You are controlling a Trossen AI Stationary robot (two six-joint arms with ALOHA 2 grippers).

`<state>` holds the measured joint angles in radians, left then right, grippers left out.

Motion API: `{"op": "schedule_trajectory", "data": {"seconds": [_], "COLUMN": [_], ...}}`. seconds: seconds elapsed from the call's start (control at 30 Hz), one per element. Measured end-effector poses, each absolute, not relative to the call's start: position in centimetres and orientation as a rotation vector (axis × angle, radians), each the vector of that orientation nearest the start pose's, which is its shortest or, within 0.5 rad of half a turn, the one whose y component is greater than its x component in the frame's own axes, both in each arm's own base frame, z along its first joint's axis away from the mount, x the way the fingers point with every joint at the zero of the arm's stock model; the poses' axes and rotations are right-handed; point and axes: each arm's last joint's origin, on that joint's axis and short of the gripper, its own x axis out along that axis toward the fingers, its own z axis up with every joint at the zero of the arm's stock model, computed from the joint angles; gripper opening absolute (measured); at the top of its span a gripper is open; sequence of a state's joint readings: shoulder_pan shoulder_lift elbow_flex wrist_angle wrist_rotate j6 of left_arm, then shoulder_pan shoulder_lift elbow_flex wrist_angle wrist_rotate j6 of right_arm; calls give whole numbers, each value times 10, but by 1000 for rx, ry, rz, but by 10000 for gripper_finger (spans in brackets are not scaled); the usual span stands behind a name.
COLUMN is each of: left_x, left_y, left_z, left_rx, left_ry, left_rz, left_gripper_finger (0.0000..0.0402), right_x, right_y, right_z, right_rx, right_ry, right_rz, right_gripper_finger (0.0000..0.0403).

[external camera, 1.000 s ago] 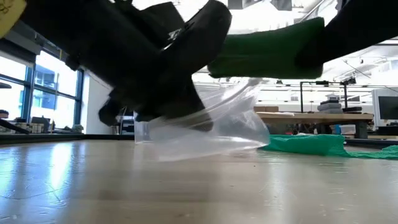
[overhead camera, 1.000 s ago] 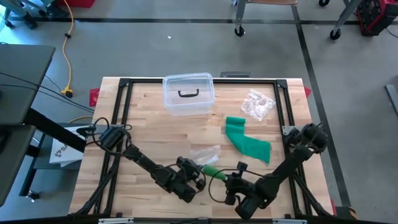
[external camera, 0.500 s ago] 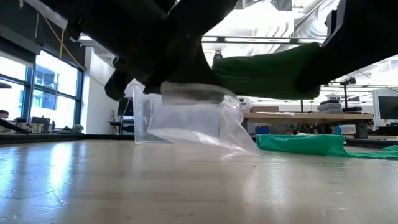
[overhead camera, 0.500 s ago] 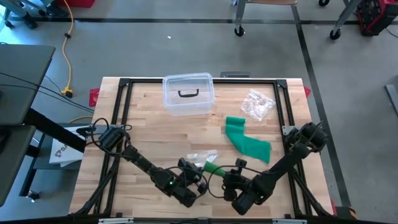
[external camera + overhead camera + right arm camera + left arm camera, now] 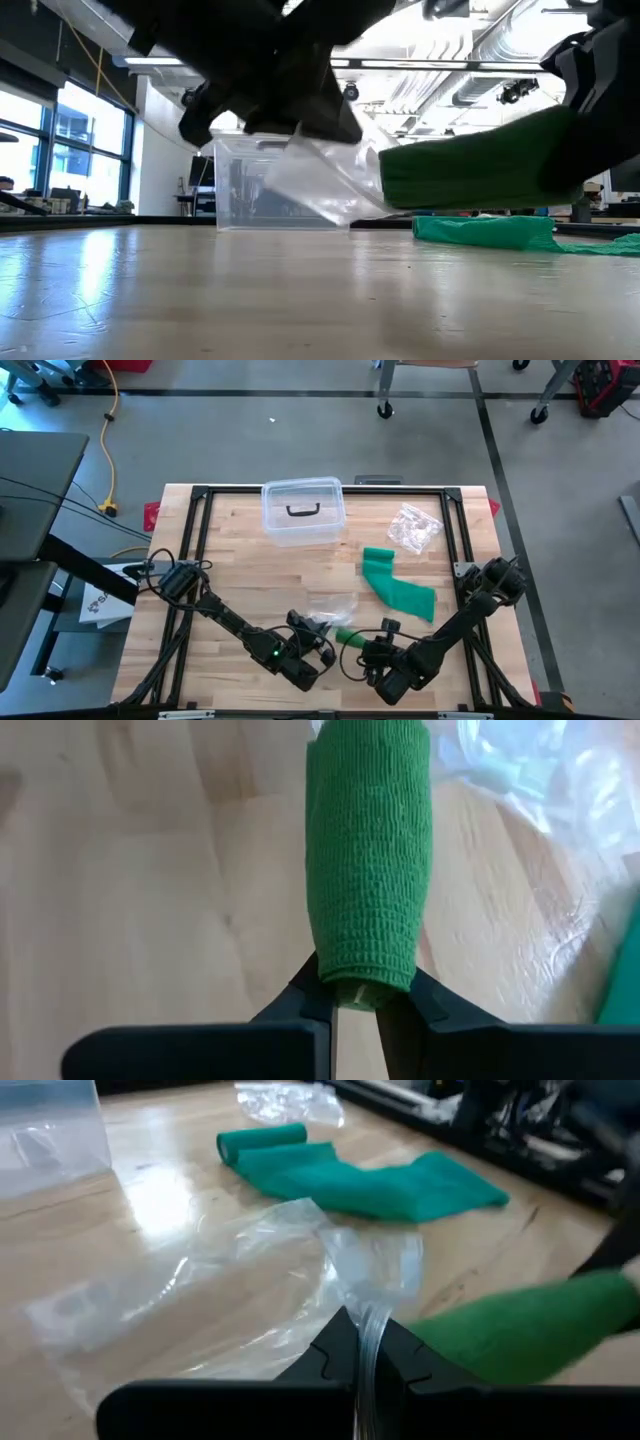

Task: Roll bandage
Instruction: Put the green bandage into the zip bag

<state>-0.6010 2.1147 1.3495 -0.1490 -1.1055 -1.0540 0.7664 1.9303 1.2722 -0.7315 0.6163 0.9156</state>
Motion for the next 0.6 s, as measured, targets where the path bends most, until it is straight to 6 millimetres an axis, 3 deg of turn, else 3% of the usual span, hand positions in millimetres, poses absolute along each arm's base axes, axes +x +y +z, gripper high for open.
{"op": "schedule_trajectory", "data": {"seconds": [0.27,0.43,0.6], "left_x": [364,367,370], "left_y": [-219,-221,-222], "left_z": [138,144,150], "left_rx": [-281,-245,-197], "left_ry": [315,325,321], "left_rz": [678,666,672], "left_gripper_finger": [0,0,0], "right_x": [271,285,294], "right_y": [240,241,228], "right_z": [161,164,163], "right_rx": [-47,16,119], "right_ry": [909,838,851], "right_rz": [-378,-339,-405], "right_gripper_finger": [30,30,30]}}
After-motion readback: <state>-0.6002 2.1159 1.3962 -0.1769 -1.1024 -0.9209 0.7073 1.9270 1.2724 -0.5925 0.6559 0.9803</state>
